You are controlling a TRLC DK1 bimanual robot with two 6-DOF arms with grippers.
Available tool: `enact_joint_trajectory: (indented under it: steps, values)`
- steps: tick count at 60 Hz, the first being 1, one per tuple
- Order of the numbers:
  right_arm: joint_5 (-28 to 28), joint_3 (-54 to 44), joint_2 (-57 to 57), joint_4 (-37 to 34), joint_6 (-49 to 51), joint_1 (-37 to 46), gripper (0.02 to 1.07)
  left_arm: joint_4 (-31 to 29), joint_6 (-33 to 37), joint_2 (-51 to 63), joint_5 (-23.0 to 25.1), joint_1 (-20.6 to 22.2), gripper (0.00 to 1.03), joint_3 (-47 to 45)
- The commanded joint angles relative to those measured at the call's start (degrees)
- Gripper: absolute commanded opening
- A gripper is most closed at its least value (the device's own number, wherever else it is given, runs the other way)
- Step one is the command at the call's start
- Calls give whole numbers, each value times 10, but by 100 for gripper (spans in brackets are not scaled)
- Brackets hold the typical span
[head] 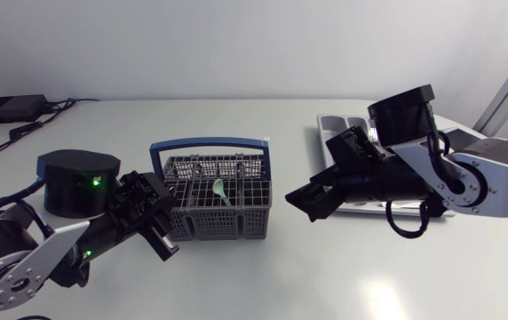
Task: Unload the cutlery basket into the drawer organizer.
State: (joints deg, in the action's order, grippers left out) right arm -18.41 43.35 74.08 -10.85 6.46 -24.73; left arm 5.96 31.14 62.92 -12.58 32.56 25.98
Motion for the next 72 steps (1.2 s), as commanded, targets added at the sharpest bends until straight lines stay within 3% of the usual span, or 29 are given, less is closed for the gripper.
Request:
enact_joint_trajectory:
  steps: [1,9,23,53,72]
  values:
    - [-5,-18,-7,4,8,6,98,12,-14,17,-9,8,32,10]
    - [-9,-27,-7,7,10,7,98,22,-19,27,-21,18,24,10]
    - [-12,-31,-13,10,13,8,98,35,-18,34,-32,29,20,9]
    - [-12,-32,-29,8,9,7,98,10,8,-65,-47,36,21,4]
    - [-7,-39,-47,8,7,1,98,-10,31,-145,-68,62,21,0]
